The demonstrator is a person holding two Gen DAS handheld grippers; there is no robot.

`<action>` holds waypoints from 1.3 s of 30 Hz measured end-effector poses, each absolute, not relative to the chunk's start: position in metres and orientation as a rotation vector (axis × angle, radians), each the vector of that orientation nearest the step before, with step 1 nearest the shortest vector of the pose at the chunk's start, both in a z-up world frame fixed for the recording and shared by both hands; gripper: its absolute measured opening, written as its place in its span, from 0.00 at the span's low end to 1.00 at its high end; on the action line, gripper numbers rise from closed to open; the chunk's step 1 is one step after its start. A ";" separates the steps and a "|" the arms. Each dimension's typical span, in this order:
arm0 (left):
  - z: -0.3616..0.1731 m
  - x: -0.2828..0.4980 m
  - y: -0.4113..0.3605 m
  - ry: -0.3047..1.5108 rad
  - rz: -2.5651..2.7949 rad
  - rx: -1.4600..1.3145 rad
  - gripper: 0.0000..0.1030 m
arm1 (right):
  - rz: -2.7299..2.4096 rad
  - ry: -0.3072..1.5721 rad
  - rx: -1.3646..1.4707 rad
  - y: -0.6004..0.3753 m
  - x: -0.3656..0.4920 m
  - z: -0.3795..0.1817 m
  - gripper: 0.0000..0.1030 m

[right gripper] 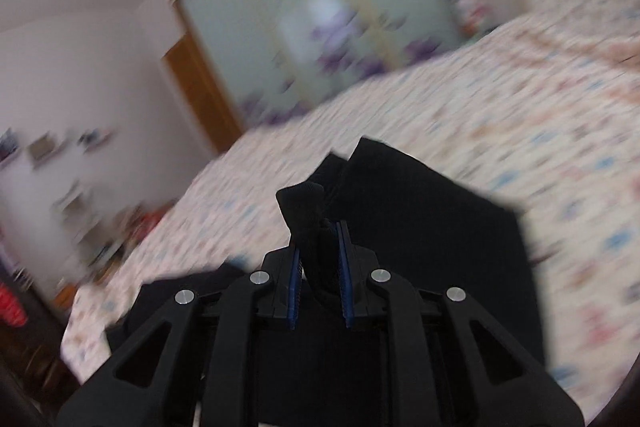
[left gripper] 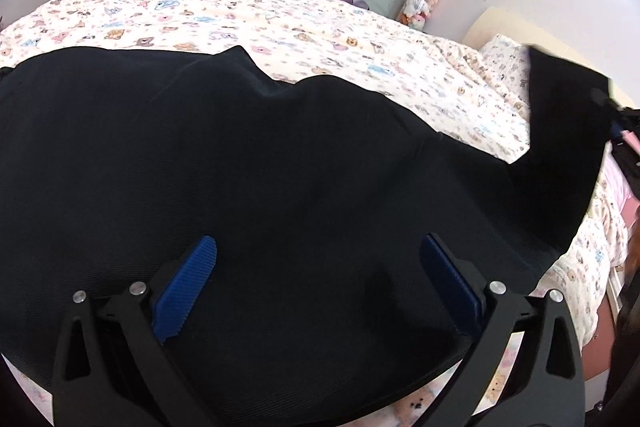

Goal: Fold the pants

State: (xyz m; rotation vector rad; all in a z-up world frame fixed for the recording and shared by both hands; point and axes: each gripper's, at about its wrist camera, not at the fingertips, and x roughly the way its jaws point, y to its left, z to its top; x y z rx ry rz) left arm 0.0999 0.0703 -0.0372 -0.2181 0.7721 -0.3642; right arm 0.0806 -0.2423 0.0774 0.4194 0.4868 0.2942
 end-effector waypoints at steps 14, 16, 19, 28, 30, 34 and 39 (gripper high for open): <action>-0.036 0.091 0.087 0.694 -0.430 -0.361 0.98 | 0.471 0.676 0.354 -0.136 0.100 0.035 0.17; -0.035 0.086 0.094 0.658 -0.452 -0.410 0.98 | 0.480 0.794 0.287 -0.116 0.109 0.010 0.17; -0.034 0.080 0.103 0.610 -0.485 -0.476 0.98 | 0.488 0.932 0.154 -0.102 0.110 -0.019 0.22; -0.031 0.075 0.114 0.548 -0.541 -0.559 0.98 | 0.602 0.873 0.193 -0.106 0.096 0.001 0.74; -0.031 0.077 0.122 0.524 -0.565 -0.599 0.98 | 0.613 0.982 0.138 -0.090 0.104 -0.017 0.76; -0.033 0.078 0.127 0.507 -0.591 -0.636 0.98 | 0.647 0.957 0.195 -0.104 0.103 -0.005 0.74; -0.031 0.081 0.124 0.515 -0.585 -0.623 0.98 | 0.436 0.811 0.427 -0.215 0.105 0.031 0.71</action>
